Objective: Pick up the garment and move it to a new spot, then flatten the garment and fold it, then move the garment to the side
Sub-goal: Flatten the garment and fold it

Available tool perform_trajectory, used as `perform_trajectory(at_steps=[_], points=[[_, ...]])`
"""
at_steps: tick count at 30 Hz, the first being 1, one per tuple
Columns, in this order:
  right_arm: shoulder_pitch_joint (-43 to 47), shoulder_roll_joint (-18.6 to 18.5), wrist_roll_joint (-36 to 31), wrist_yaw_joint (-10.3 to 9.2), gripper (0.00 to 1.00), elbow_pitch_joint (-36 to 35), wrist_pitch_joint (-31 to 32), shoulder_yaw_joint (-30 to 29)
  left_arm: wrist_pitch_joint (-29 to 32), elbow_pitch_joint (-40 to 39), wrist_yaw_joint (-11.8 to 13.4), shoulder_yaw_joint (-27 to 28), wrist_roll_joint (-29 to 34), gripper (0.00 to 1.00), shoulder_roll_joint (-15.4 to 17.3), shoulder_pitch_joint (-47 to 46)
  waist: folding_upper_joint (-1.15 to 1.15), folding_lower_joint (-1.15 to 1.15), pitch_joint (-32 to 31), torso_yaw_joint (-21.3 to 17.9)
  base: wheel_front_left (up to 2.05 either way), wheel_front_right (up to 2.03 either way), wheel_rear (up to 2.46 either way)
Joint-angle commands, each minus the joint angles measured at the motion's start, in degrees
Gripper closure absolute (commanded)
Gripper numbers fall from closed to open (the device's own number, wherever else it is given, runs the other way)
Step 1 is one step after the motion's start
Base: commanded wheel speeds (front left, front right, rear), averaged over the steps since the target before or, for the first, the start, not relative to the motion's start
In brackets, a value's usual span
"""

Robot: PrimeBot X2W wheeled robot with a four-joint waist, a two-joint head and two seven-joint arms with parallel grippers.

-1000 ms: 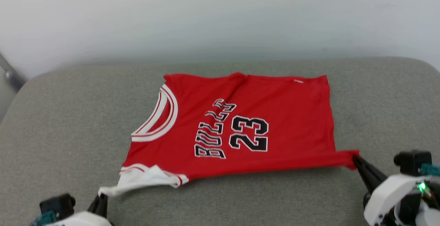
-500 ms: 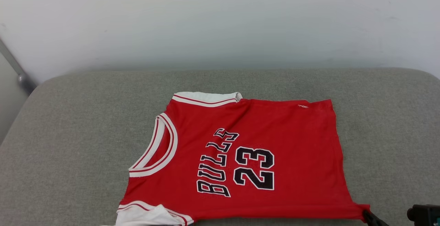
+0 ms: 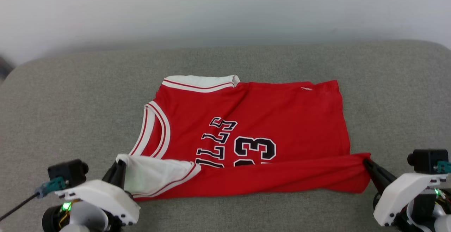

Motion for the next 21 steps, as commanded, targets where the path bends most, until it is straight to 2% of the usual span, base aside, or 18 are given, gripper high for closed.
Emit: perform_trajectory(at_steps=[1, 13, 14, 16, 17, 18, 19, 20, 21], points=[[-2.26, -0.43, 0.5, -0.04, 1.0, 1.31, -0.39, 0.43, -0.49, 1.46, -0.86, -0.06, 0.14, 1.0, -0.7, -2.53, 0.0, -0.01, 2.19, -0.31, 0.0, 0.0, 0.0], [-14.44, -1.55, 1.79, -0.03, 1.0, 14.99, -3.61, 5.71, -2.14, 17.59, -7.21, -0.36, -1.47, 1.0, -4.62, -15.85, 0.0, -0.01, 8.97, -0.63, 0.0, 0.0, 0.0], [-14.97, -1.65, 1.69, -0.03, 0.95, 16.3, -3.96, 6.37, -1.73, 19.25, -7.8, -0.53, -1.79, 1.0, -4.97, -16.62, 0.0, -0.01, 9.2, -0.67, 0.0, 0.0, 0.0], [-15.99, -1.6, 1.92, -0.04, 0.57, 18.59, -4.68, 7.68, -0.22, 22.61, -8.92, -1.17, -2.67, 1.0, -5.69, -17.81, 0.0, -0.01, 9.38, -0.74, 0.0, 0.0, 0.0], [-16.25, -1.52, 2.06, -0.04, 0.26, 19.75, -5.21, 8.33, 0.32, 24.38, -9.66, -1.24, -3.11, 1.0, -5.82, -18.49, 0.0, -0.01, 9.39, -0.77, 0.0, 0.0, 0.0], [-16.49, -1.58, 2.16, -0.04, 0.0, 20.63, -5.92, 8.98, 0.67, 25.83, -10.27, -1.36, -3.47, 1.0, -6.06, -19.09, 0.0, -0.01, 9.29, -0.82, 0.0, 0.0, 0.0], [-16.63, -1.65, 2.47, -0.04, 0.0, 21.43, -6.7, 9.72, 0.89, 27.14, -10.8, -1.64, -3.66, 0.76, -6.4, -19.49, 0.0, -0.01, 9.03, -0.84, 0.0, 0.0, 0.0], [-16.69, -1.82, 2.63, -0.04, 0.0, 21.9, -7.75, 10.31, 1.0, 28.35, -11.21, -1.77, -3.94, 0.56, -6.74, -19.66, 0.0, -0.01, 8.73, -0.83, 0.0, 0.0, 0.0], [-16.65, -2.09, 2.78, -0.05, 0.0, 22.19, -9.16, 10.7, 0.74, 29.39, -11.6, -1.85, -4.06, 0.16, -6.97, -19.72, 0.0, -0.01, 8.26, -0.81, 0.0, 0.0, 0.0]])
